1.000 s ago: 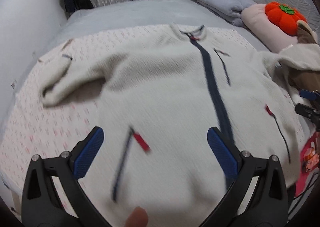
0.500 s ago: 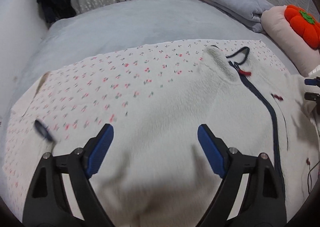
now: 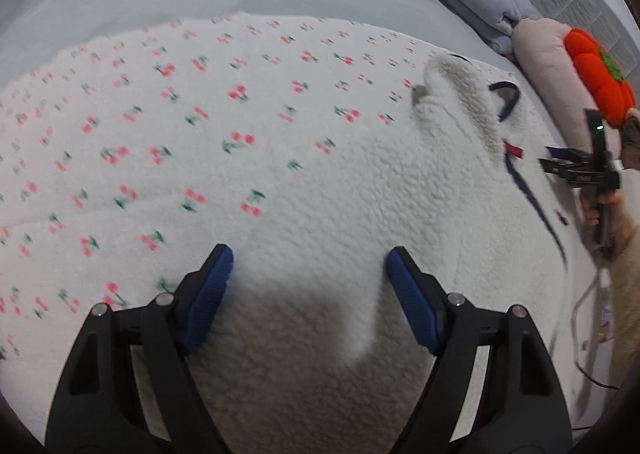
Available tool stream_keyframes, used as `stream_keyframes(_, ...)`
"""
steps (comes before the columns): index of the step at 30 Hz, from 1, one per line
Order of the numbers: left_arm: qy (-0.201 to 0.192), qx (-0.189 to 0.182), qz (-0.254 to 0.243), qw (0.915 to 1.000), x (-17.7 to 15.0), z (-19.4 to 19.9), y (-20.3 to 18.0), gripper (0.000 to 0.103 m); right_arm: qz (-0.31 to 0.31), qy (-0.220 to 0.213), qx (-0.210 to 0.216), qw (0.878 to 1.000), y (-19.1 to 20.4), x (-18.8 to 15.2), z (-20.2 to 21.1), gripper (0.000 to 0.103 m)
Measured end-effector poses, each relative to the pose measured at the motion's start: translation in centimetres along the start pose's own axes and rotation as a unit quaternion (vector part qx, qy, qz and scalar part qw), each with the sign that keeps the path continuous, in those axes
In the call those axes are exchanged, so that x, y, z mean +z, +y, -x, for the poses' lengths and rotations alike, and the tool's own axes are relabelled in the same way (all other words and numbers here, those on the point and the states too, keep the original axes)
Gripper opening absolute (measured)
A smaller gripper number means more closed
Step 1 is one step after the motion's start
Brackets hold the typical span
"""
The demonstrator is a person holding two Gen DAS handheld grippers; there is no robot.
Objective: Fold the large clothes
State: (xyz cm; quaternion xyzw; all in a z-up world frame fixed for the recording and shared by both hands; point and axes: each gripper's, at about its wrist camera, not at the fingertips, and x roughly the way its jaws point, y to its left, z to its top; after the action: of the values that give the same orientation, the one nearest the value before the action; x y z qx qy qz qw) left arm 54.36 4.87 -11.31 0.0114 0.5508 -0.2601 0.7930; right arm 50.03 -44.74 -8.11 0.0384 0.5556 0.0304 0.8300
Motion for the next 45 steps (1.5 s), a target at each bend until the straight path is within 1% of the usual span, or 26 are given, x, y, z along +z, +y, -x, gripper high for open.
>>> stream_keyframes(2,0.004,0.011,0.002,0.9999,-0.3,0.1,-0.3,0.060,-0.016,-0.012,0.003,1.000,-0.3,-0.3,-0.2,0.098)
stream_keyframes(3,0.003,0.014,0.011,0.9998,-0.6,0.3,-0.5,0.045,-0.022,-0.017,0.000,1.000,-0.2,-0.6,-0.1,0.095)
stream_keyframes(4,0.002,0.014,0.024,0.9996,-0.7,0.3,-0.4,0.033,-0.022,-0.020,-0.003,1.000,0.1,-0.8,0.1,0.084)
stream_keyframes(5,-0.004,0.010,0.047,0.9989,-1.2,0.6,-0.5,0.028,-0.021,-0.023,-0.001,1.000,0.3,-1.2,0.4,0.073)
stream_keyframes(6,-0.013,0.013,0.066,0.9977,-1.5,0.7,-0.3,0.024,-0.016,-0.029,0.014,0.999,1.0,-1.5,1.1,0.043)
stream_keyframes(7,-0.023,0.015,0.081,0.9964,-1.9,0.9,-0.1,0.022,-0.009,-0.032,0.021,0.999,1.9,-2.1,1.6,0.019)
stream_keyframes(8,-0.045,0.024,0.095,0.9941,-2.6,1.4,-0.4,0.021,-0.002,-0.034,0.014,0.999,2.5,-2.2,1.8,0.018)
stream_keyframes(9,-0.065,0.034,0.100,0.9923,-3.2,2.0,-0.9,0.020,0.027,-0.046,-0.028,0.998,4.2,-2.6,2.4,0.015)
stream_keyframes(11,-0.105,0.059,0.095,0.9882,-4.0,3.8,-1.7,0.019,0.055,-0.069,-0.081,0.993,6.4,-3.1,3.3,0.014)
stream_keyframes(13,-0.153,0.090,0.077,0.9811,-4.4,6.4,-2.5,0.018,0.058,-0.120,-0.118,0.984,8.3,-3.2,5.7,0.013)
stream_keyframes(17,-0.233,0.152,0.055,0.9590,-3.4,11.0,-2.9,0.018,0.054,-0.190,-0.141,0.970,10.3,-2.0,9.3,0.012)
stream_keyframes(20,-0.259,0.180,0.075,0.9461,-1.8,12.2,-0.7,0.018,0.045,-0.224,-0.148,0.962,11.4,-0.1,10.2,0.012)
stream_keyframes(22,-0.265,0.211,0.060,0.9389,-1.3,11.4,-0.4,0.020,0.037,-0.227,-0.144,0.962,12.3,1.7,9.2,0.013)
stream_keyframes(23,-0.261,0.226,0.047,0.9371,-0.9,10.0,-0.1,0.022,0.035,-0.226,-0.149,0.962,12.8,2.6,8.0,0.013)
stream_keyframes(25,-0.213,0.247,0.044,0.9445,-0.1,6.7,0.9,0.038,0.030,-0.215,-0.164,0.962,13.5,3.6,5.9,0.019)
stream_keyframes(26,-0.194,0.251,0.050,0.9471,-0.2,5.2,1.3,0.042,0.024,-0.205,-0.171,0.964,13.6,4.0,4.4,0.023)
stream_keyframes(28,-0.155,0.257,0.082,0.9504,-0.2,3.0,2.8,0.047,0.010,-0.164,-0.181,0.970,13.4,4.2,1.3,0.038)
stream_keyframes(29,-0.155,0.255,0.095,0.9496,-0.8,3.0,3.2,0.048,0.010,-0.150,-0.186,0.971,13.4,3.6,0.5,0.040)
stream_keyframes(30,-0.169,0.242,0.109,0.9493,-1.3,3.7,3.6,0.055,0.011,-0.140,-0.190,0.972,13.4,3.3,-0.1,0.046)
stream_keyframes(31,-0.184,0.233,0.119,0.9475,-1.8,4.6,3.9,0.069,0.015,-0.136,-0.191,0.972,13.4,3.0,-0.3,0.049)
stream_keyframes(33,-0.218,0.234,0.132,0.9383,-2.7,7.3,4.4,0.083,0.034,-0.147,-0.180,0.972,13.5,2.0,1.0,0.057)
stream_keyframes(34,-0.230,0.241,0.138,0.9326,-3.4,8.8,4.8,0.083,0.040,-0.151,-0.172,0.973,13.5,1.6,2.0,0.062)
stream_keyframes(36,-0.227,0.262,0.145,0.9266,-4.1,11.0,5.9,0.084,0.049,-0.162,-0.151,0.974,13.8,0.6,4.5,0.069)
stream_keyframes(40,-0.223,0.340,0.142,0.9024,-7.2,14.6,8.2,0.090,0.060,-0.182,-0.100,0.976,15.4,-2.4,9.2,0.082)
stream_keyframes(42,-0.217,0.369,0.137,0.8934,-9.4,16.1,9.9,0.093,0.069,-0.182,-0.073,0.978,16.9,-4.0,10.7,0.083)
stream_keyframes(45,-0.194,0.373,0.133,0.8975,-12.2,17.0,11.9,0.093,0.080,-0.174,-0.047,0.980,18.6,-6.4,11.8,0.083)
